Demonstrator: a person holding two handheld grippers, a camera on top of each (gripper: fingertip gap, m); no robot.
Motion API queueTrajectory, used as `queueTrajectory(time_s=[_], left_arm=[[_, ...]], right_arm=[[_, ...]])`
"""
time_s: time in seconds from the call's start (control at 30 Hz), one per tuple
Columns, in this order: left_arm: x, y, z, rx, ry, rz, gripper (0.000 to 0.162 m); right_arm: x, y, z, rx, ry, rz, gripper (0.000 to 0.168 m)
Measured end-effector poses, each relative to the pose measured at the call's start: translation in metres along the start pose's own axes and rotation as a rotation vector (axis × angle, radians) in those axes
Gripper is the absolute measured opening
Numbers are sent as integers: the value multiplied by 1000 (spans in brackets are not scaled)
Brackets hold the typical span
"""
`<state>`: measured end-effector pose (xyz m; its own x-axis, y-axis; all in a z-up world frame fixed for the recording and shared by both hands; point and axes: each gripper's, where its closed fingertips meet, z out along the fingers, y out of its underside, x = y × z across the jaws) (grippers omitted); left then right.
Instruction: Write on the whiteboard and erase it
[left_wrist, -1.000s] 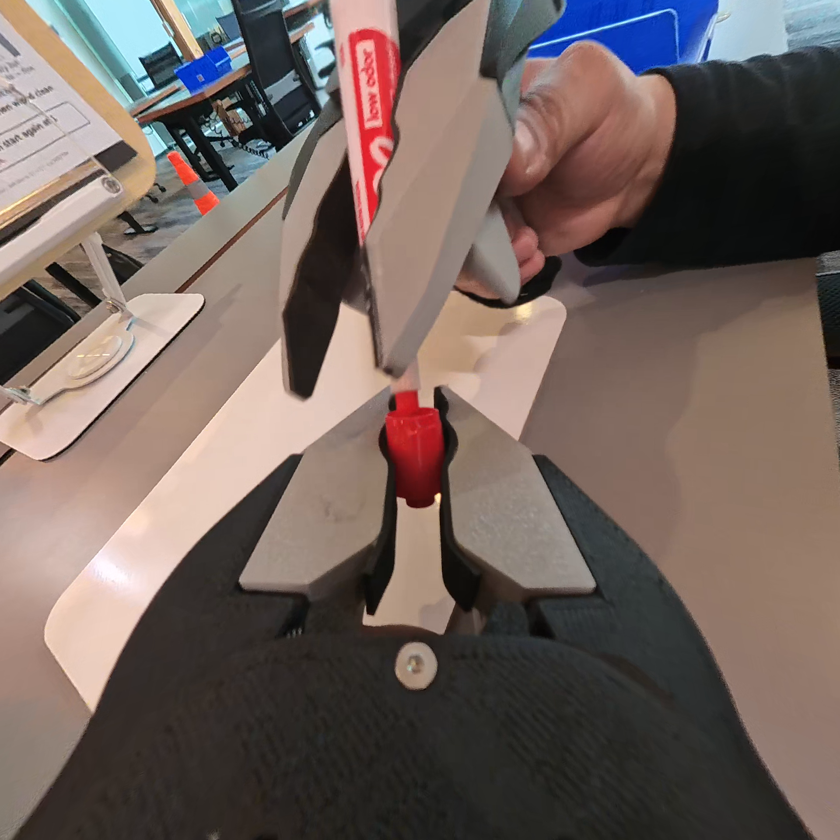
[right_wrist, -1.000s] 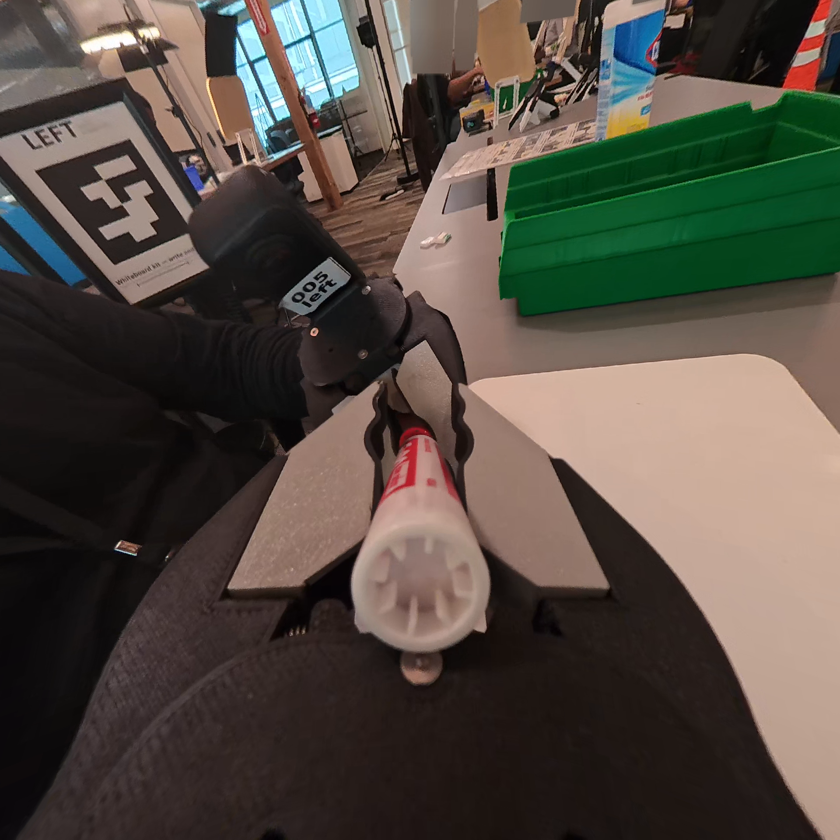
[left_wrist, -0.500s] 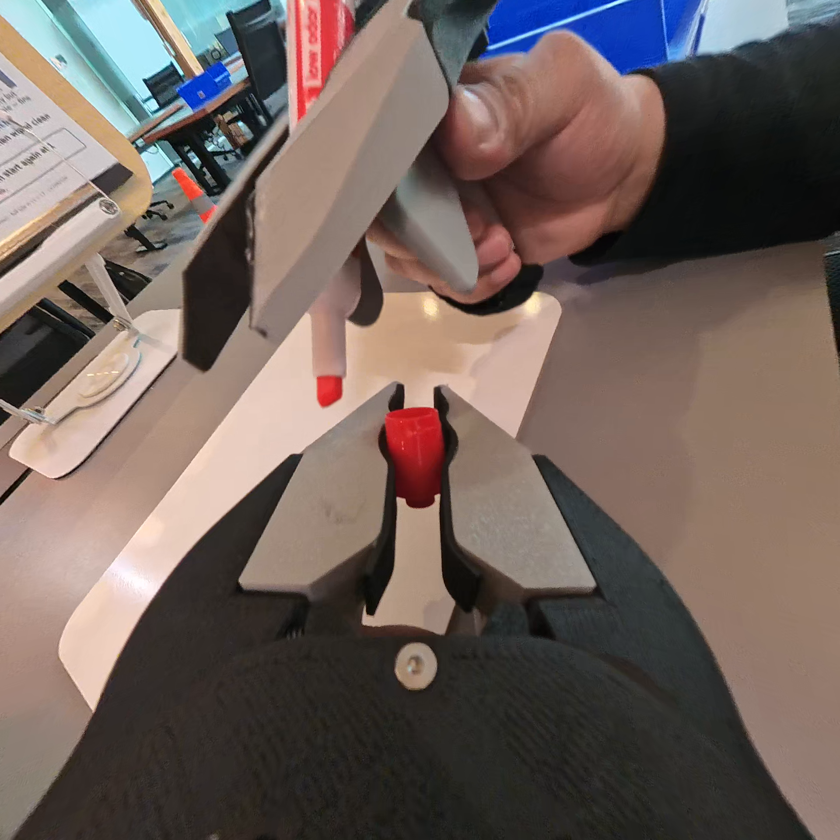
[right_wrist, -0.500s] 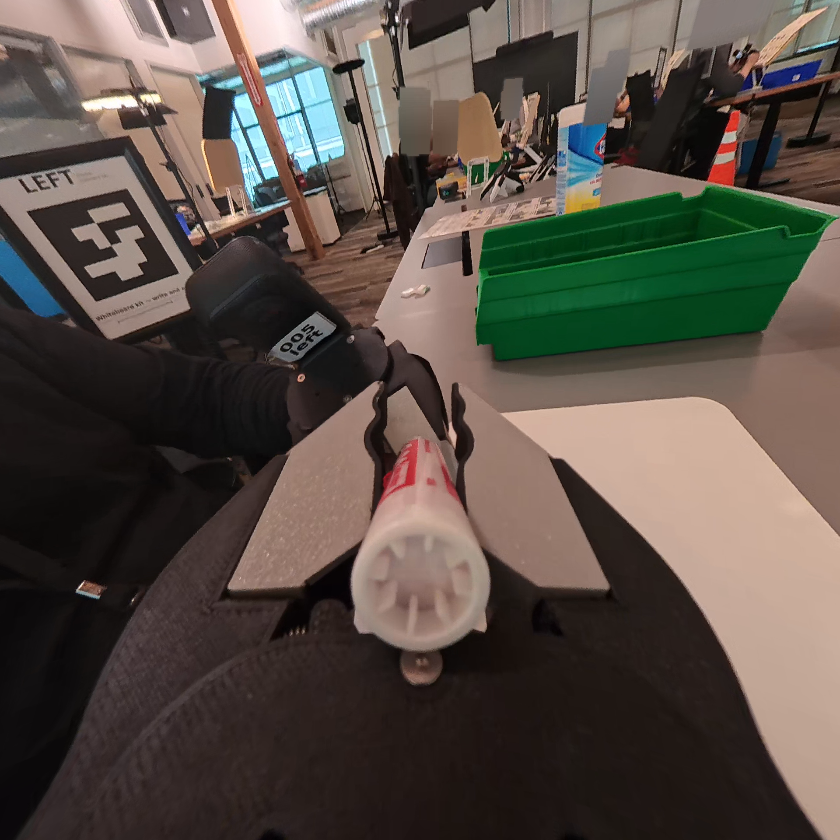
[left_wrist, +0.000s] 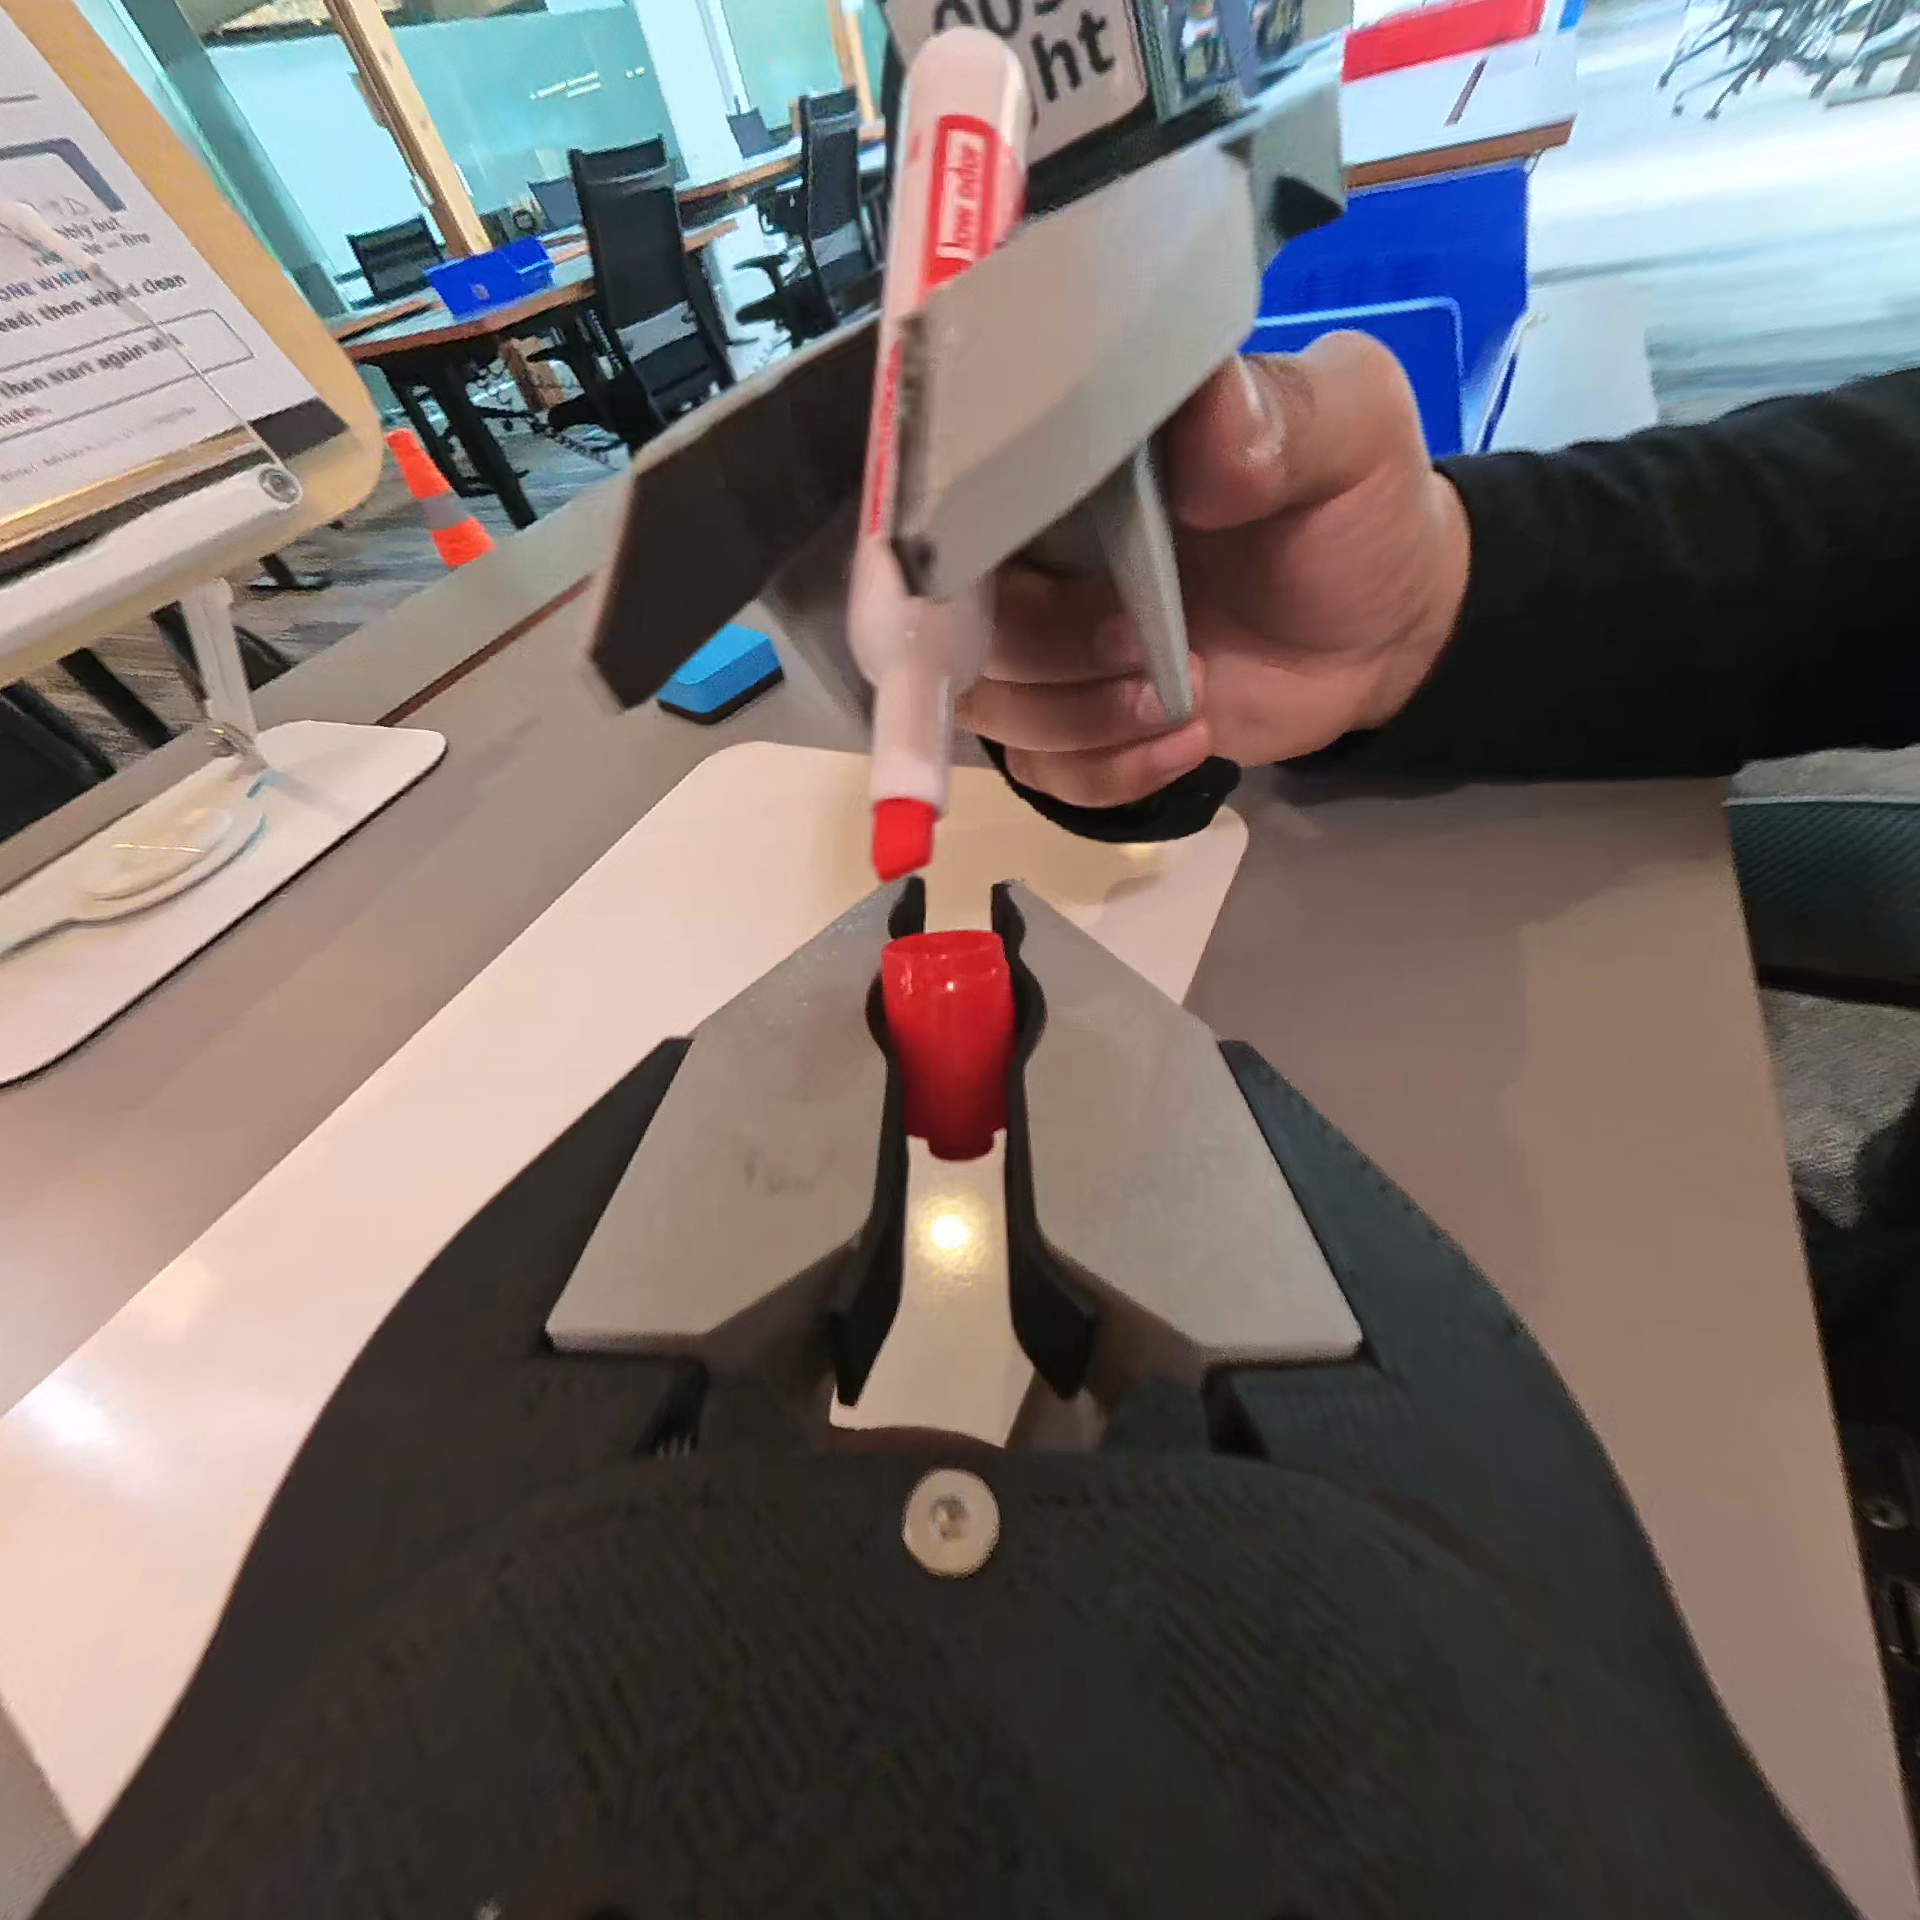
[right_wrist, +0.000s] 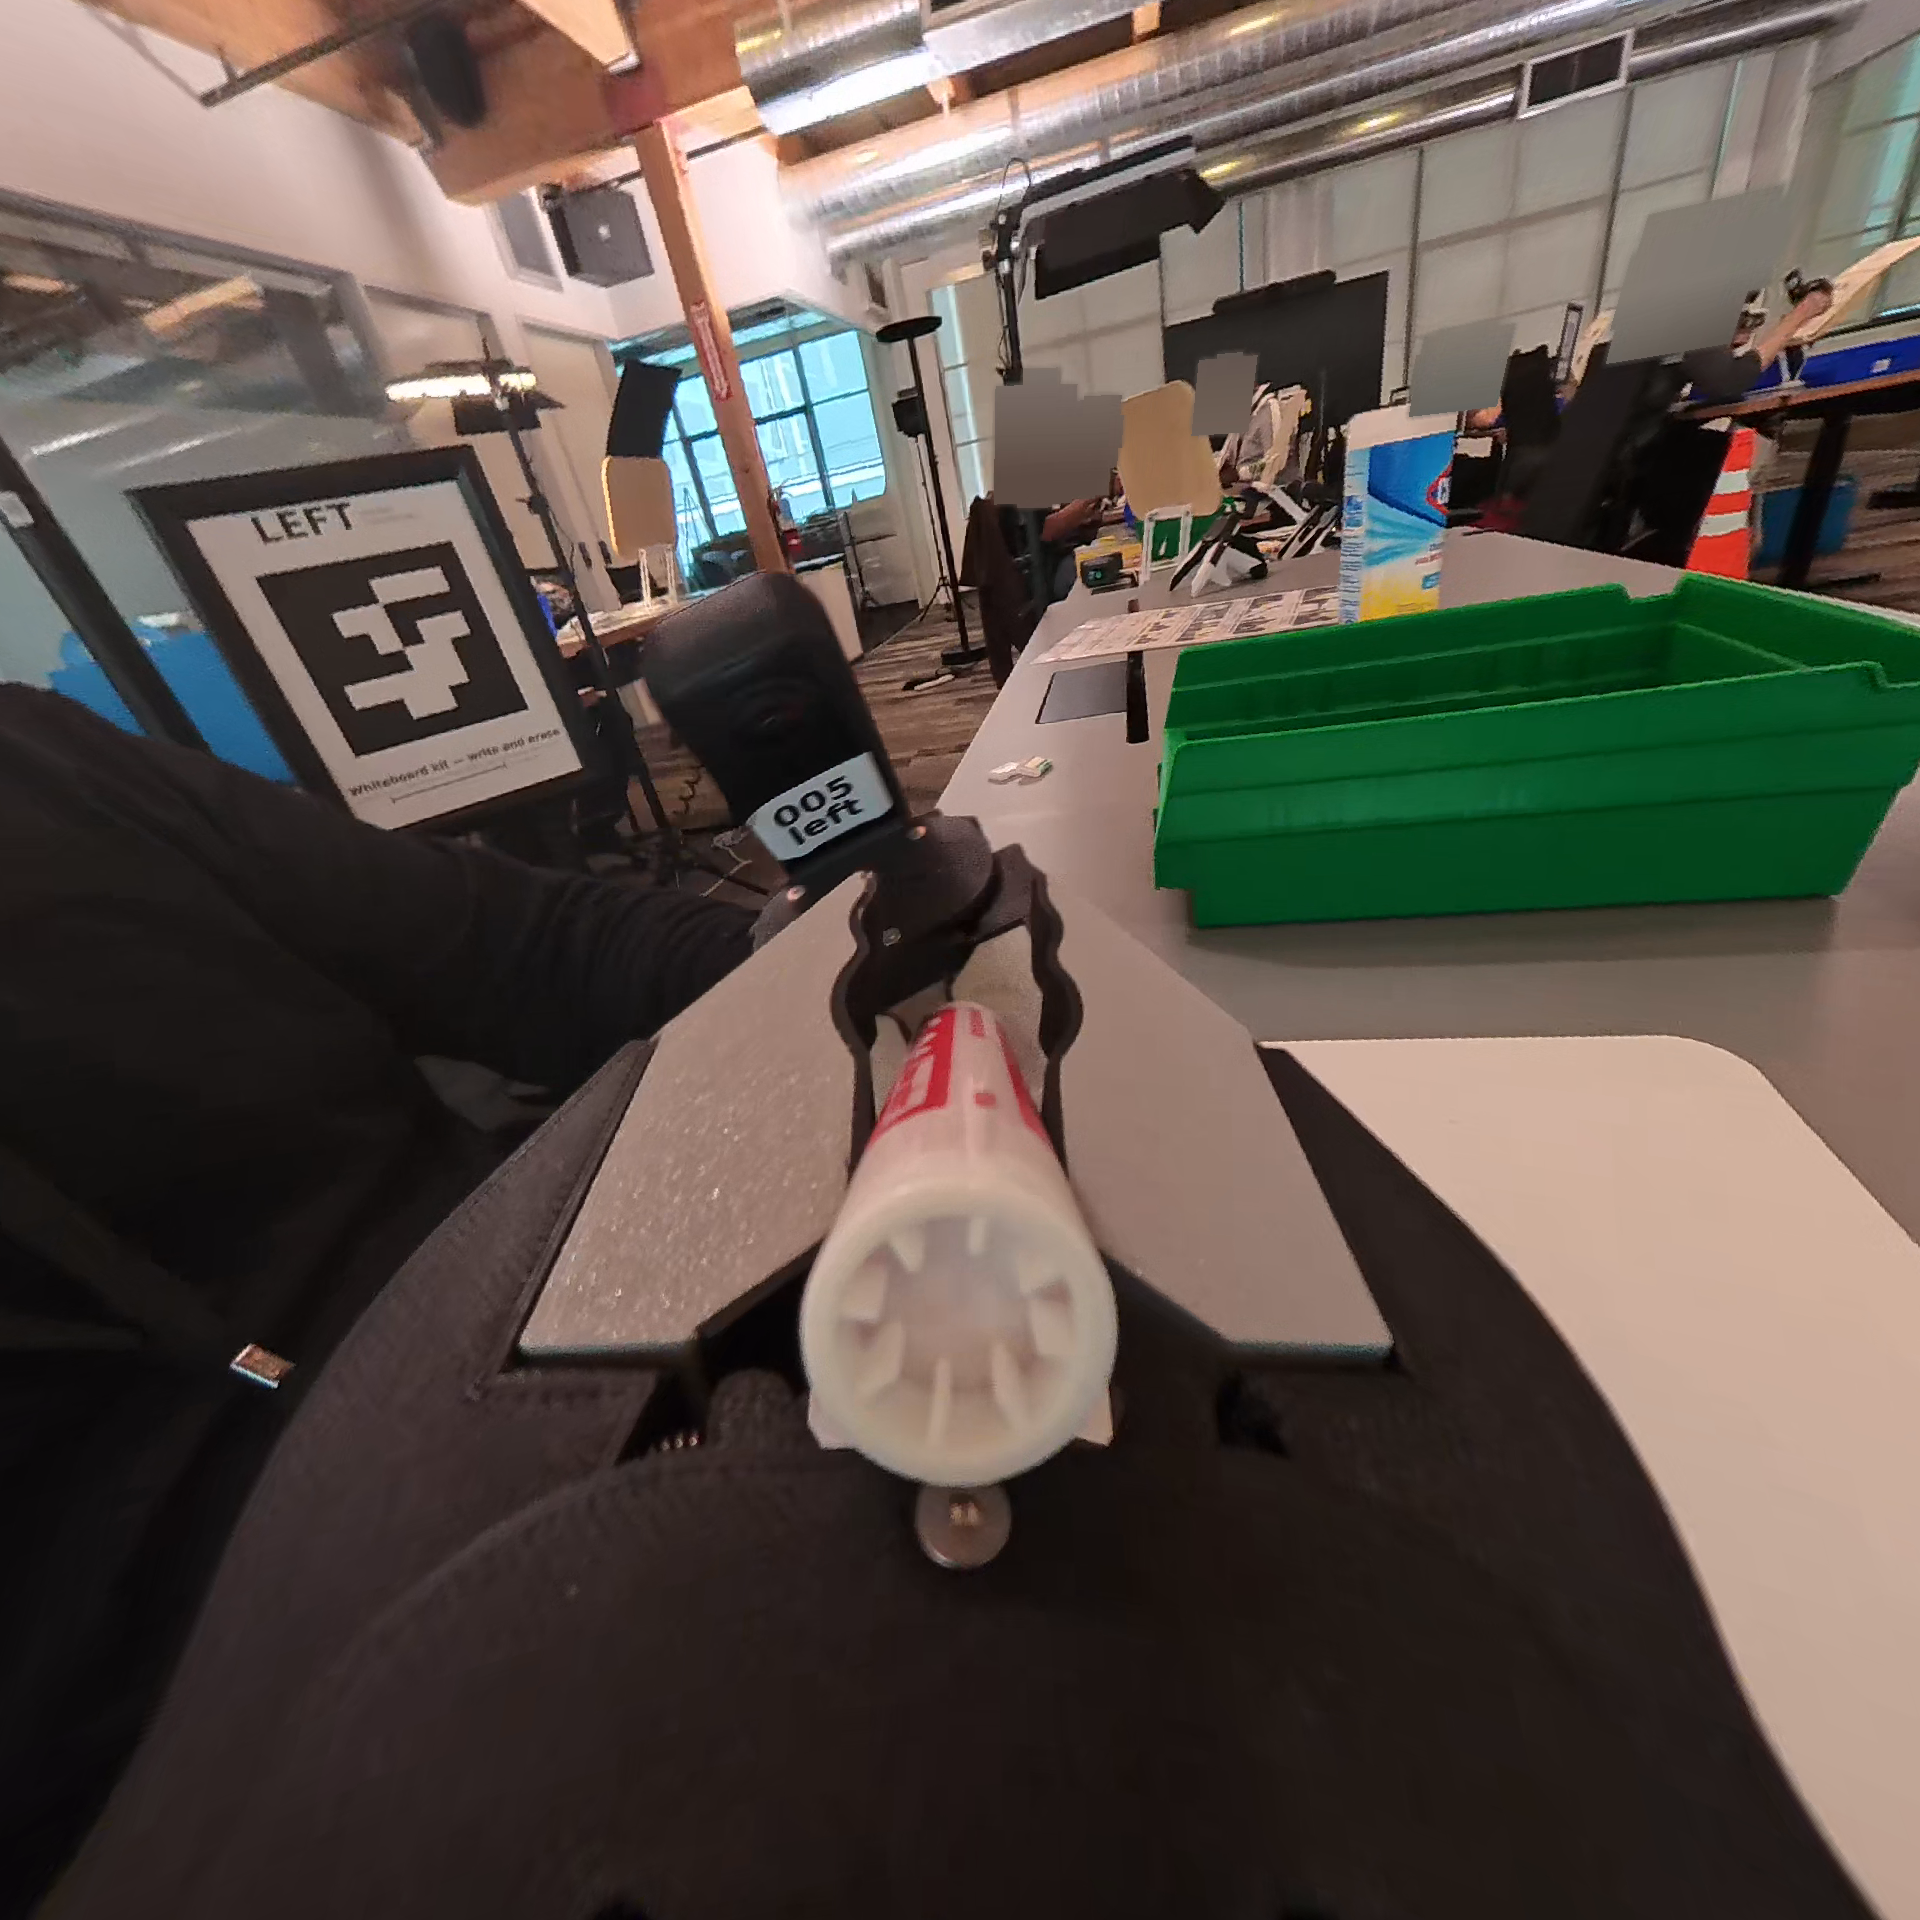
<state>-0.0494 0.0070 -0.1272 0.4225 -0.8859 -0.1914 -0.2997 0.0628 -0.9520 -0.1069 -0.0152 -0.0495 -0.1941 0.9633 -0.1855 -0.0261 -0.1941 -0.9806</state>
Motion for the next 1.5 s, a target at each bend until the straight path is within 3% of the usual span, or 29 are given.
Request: queueTrajectory(time_s=[0.47, 1.5], left_arm=[[-1, -5, -5, 30, 29, -41, 11], [-7, -3, -9, 27, 8, -55, 11]], right_arm=[[4, 21, 2, -154, 35, -31, 26], [13, 29, -4, -214, 66, -6, 28]])
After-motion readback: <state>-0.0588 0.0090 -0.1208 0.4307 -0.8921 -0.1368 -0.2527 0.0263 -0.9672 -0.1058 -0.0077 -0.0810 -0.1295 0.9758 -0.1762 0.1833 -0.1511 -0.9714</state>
